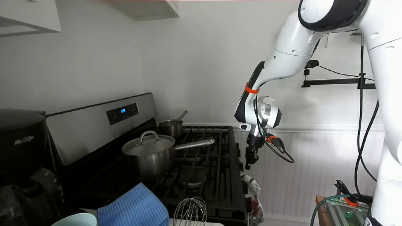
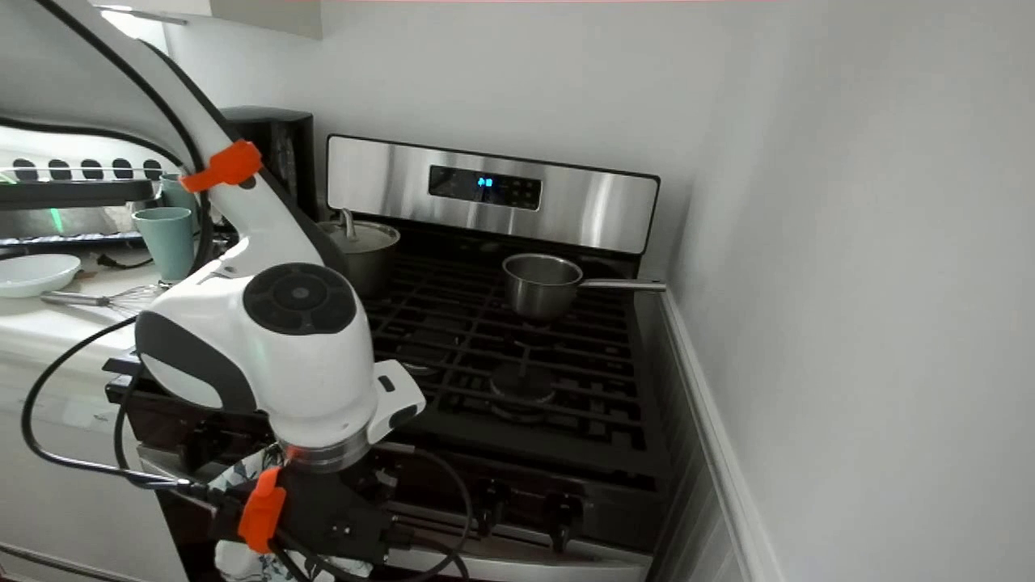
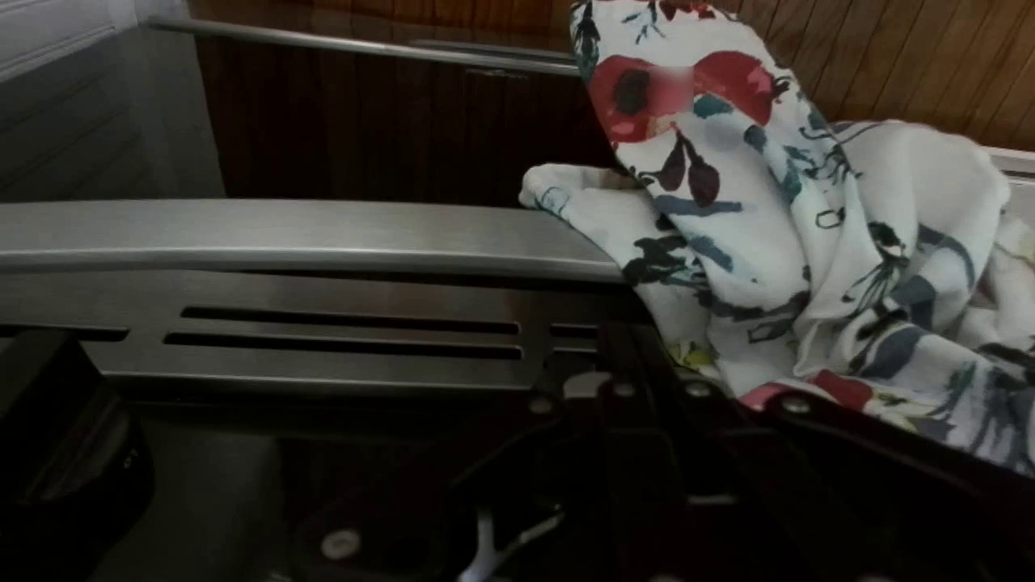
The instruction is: Pick up the floral tea towel and the silver lid and put them on the silver pot on the left side of the stove, pick up the floral tea towel and hang it on the oven handle
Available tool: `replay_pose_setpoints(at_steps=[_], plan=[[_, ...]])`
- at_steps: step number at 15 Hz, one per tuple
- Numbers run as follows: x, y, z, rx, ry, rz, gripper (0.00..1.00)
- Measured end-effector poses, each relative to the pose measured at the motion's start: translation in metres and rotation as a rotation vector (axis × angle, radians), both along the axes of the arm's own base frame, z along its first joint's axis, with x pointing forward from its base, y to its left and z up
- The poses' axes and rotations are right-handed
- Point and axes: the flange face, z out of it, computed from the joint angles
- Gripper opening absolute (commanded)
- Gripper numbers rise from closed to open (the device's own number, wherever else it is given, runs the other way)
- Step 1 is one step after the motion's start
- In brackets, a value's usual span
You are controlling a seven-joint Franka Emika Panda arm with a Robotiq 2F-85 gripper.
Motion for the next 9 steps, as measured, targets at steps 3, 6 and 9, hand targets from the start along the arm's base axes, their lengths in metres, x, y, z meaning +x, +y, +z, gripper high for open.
replay_pose_setpoints(at_steps=[3,6,9], plan=[[-0.001,0.0,0.015,0.004,0.022,-0.012,0.5],[-0.005,0.005,0.035,0.027,0.037,-0.04,0.72],[-0.01,0.012,0.057,0.054,0.05,-0.072,0.92]])
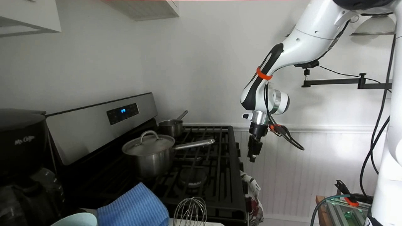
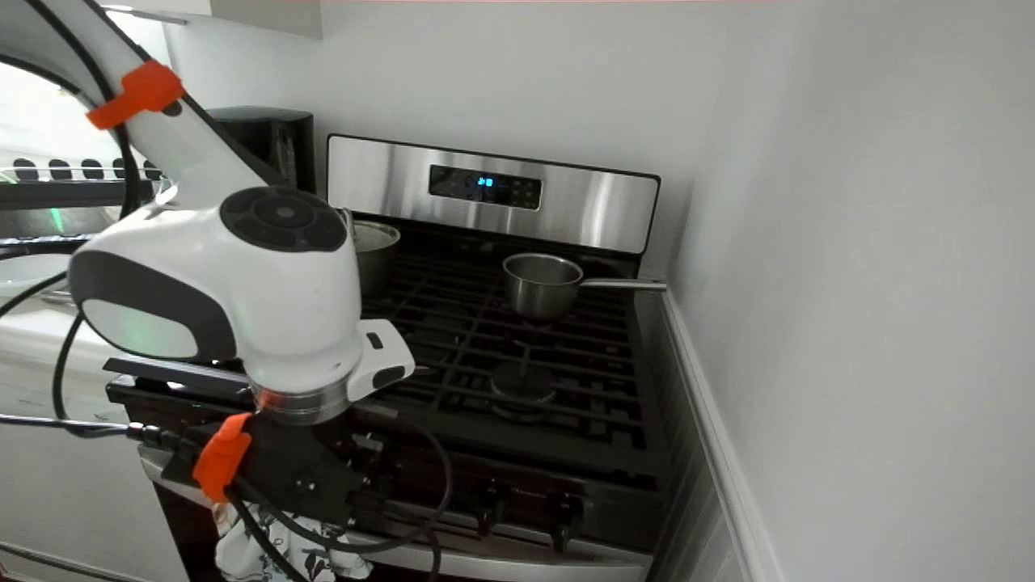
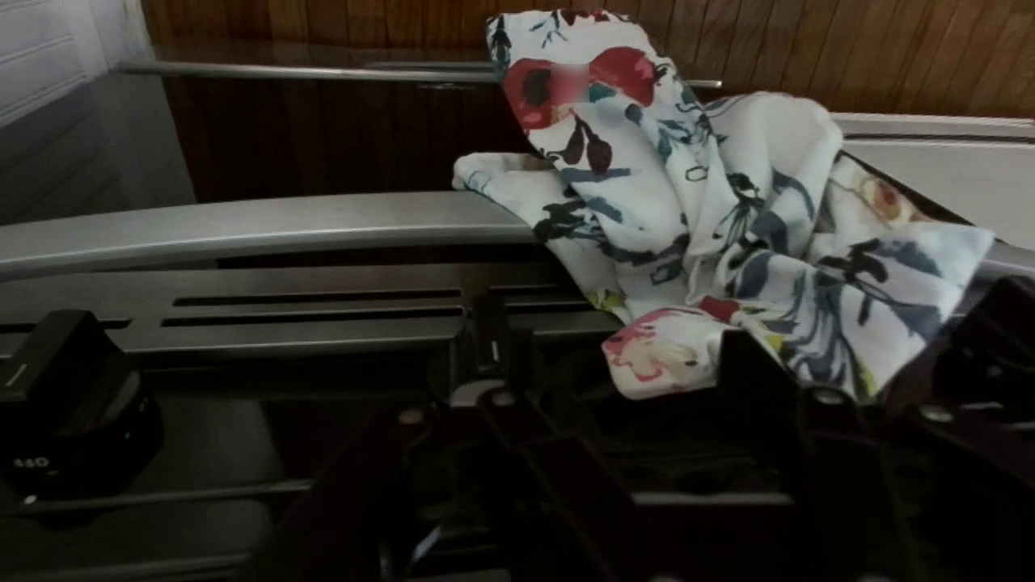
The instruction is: Pick up the floral tea towel and the silver lid and put them on the silver pot on the left side of the stove, pick up the floral tea towel and hang it on the oven handle
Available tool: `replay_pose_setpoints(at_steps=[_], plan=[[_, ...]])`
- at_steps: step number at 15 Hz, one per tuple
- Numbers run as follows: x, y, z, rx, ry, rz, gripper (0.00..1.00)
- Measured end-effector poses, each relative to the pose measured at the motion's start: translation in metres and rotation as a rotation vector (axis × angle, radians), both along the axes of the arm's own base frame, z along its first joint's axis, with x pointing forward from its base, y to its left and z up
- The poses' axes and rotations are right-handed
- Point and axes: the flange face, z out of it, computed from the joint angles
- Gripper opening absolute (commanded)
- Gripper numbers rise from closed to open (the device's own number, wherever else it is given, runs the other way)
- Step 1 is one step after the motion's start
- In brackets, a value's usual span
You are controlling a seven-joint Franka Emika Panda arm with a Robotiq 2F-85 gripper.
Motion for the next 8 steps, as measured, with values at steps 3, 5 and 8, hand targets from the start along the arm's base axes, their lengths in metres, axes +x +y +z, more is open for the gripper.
replay_pose_setpoints(at_steps=[3,5,8], plan=[[-0.008,0.007,0.028,0.042,0.02,-0.008,1.0],[-0.015,0.008,0.052,0.059,0.029,-0.011,1.0],[-0.026,0.013,0.093,0.06,0.039,0.003,1.0]])
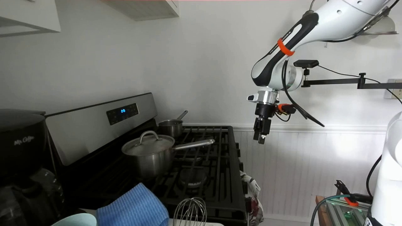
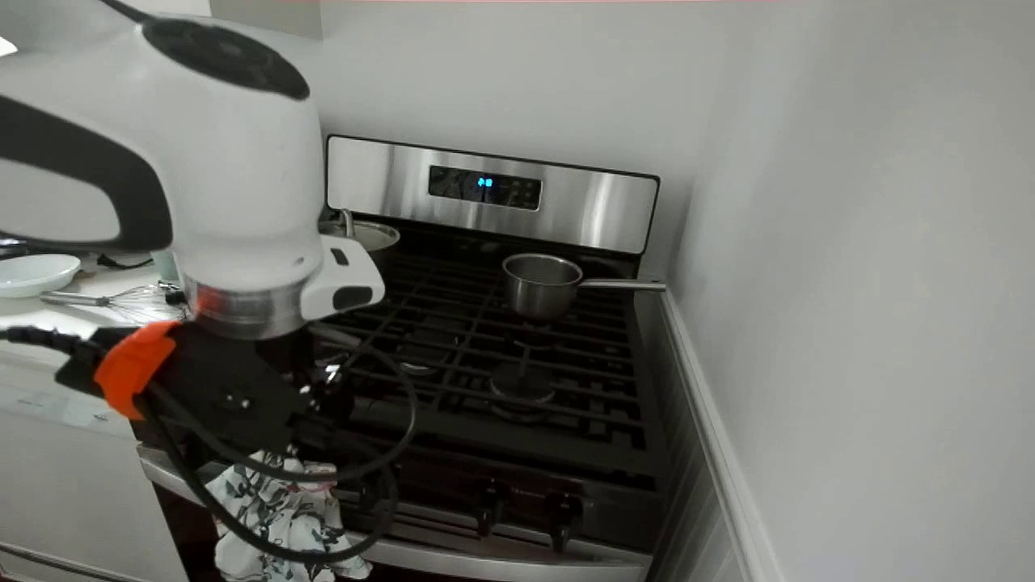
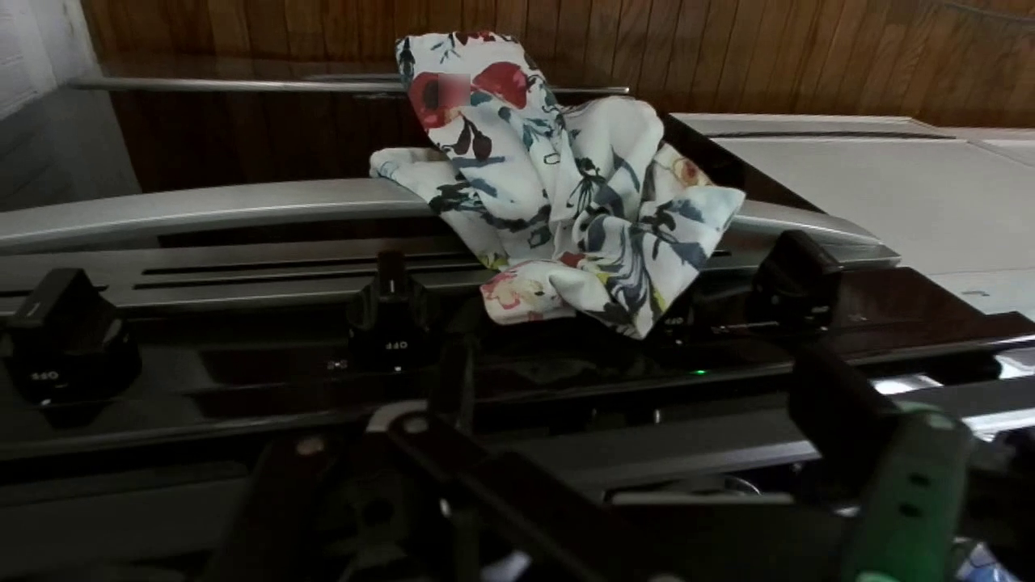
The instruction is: Pick up the floral tea towel and the silver lid and put them on the silver pot on the left side of the stove, pick up the floral tea towel and hang it on the oven handle
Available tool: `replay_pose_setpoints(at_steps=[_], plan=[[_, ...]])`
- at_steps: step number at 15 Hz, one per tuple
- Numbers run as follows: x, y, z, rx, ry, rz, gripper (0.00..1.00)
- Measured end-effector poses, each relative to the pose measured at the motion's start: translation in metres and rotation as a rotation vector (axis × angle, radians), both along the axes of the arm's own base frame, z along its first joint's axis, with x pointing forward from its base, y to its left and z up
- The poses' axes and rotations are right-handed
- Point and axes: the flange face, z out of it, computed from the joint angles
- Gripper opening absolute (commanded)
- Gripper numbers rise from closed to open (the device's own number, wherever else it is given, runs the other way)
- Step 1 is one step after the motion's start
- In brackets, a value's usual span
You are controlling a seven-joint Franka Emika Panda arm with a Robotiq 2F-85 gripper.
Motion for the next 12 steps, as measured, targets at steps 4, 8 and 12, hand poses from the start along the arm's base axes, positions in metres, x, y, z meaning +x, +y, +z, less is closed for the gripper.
replay_pose_setpoints(at_steps=[4,8,12], plan=[[-0.019,0.009,0.053,-0.048,0.034,0.026,1.0],[-0.037,0.021,0.099,-0.083,0.071,0.037,1.0],[-0.048,0.028,0.13,-0.087,0.077,0.059,1.0]])
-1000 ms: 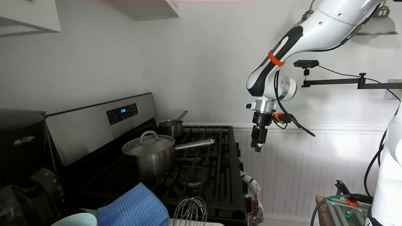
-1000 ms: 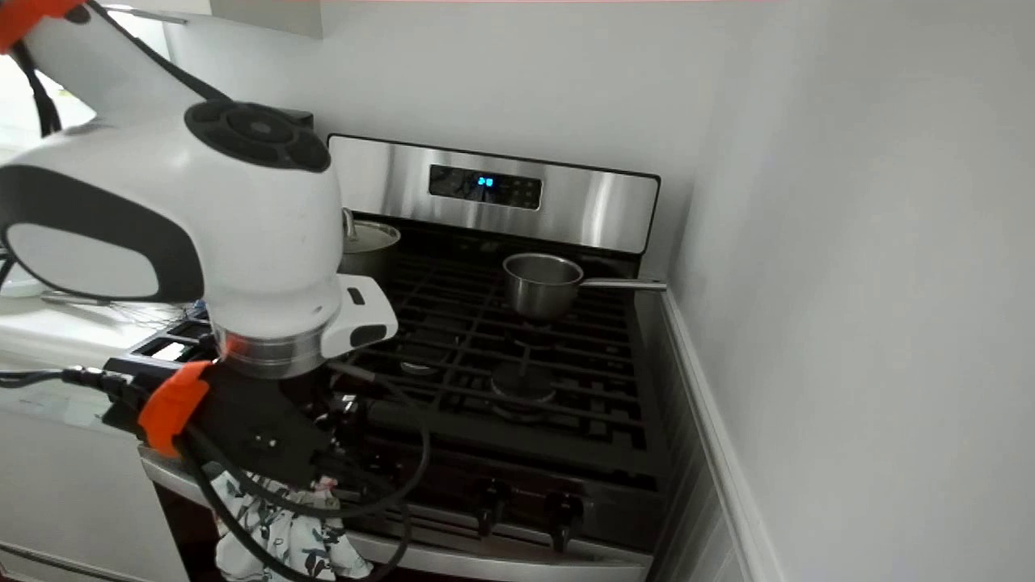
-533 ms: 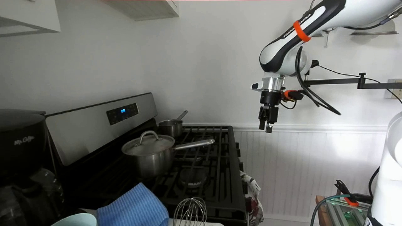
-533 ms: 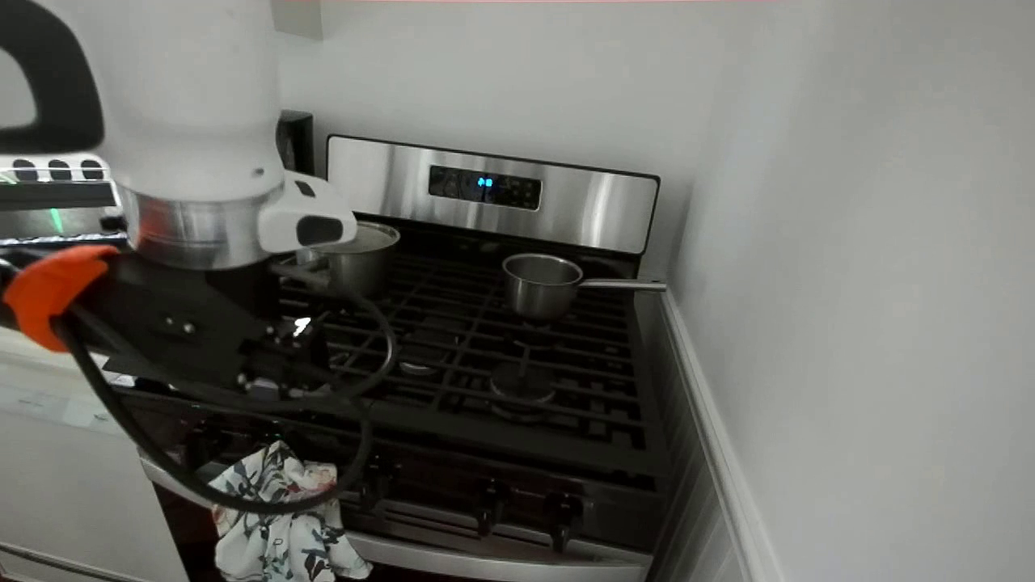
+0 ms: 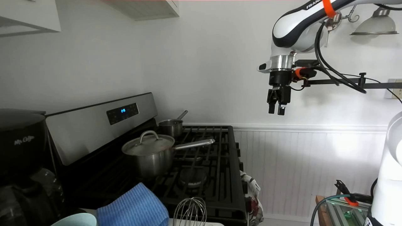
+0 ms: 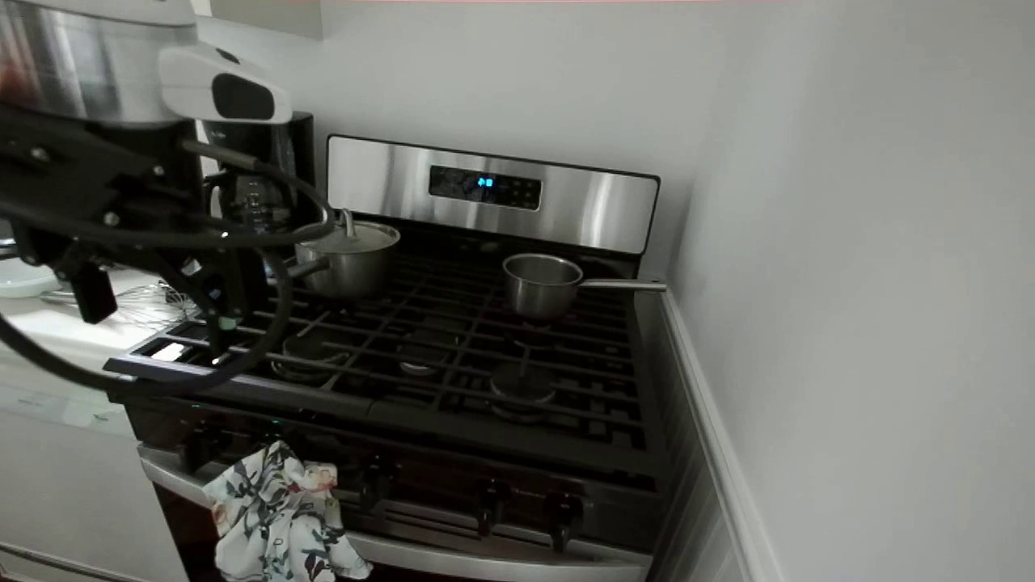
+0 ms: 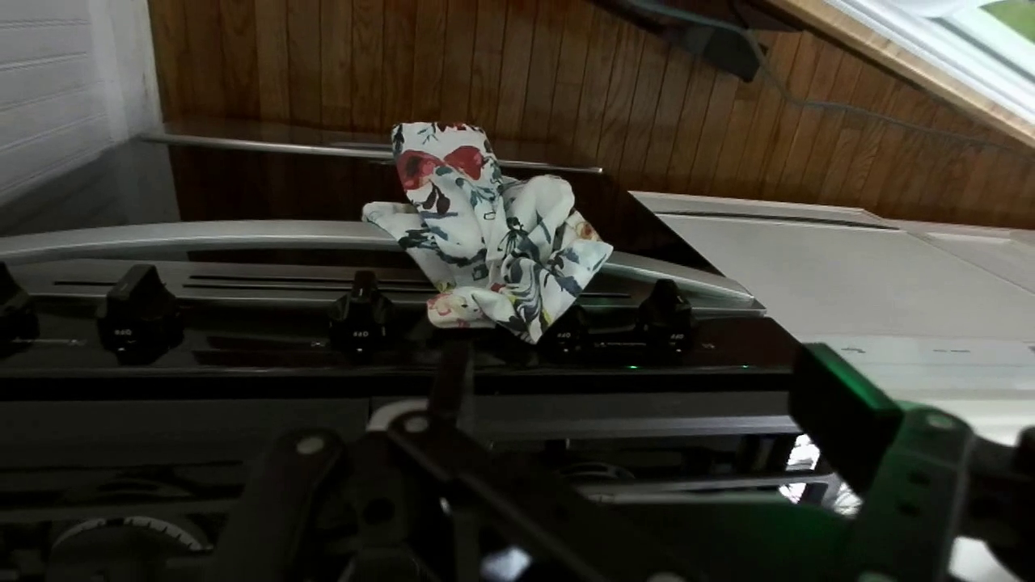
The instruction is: Pick up the floral tea towel and the silver lid and put them on the silver pot on the left side of the stove, pick up the floral tea towel and hang it on the oven handle
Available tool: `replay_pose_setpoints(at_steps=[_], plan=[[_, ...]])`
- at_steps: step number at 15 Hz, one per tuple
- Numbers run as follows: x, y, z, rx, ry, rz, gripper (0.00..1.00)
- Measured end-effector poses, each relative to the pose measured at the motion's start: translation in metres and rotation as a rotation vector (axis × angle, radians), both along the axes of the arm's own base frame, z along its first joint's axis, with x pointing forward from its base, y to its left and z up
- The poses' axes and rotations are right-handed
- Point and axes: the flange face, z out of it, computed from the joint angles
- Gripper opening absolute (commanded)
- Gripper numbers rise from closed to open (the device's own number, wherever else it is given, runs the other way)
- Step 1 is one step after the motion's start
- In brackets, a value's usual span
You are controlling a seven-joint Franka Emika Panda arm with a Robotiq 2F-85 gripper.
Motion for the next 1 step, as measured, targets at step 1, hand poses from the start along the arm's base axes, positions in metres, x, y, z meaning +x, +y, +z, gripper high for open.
replay_pose_setpoints(at_steps=[1], plan=[[-0.0007,0.0007,0.0015,0.0,-0.001,0.001,1.0]])
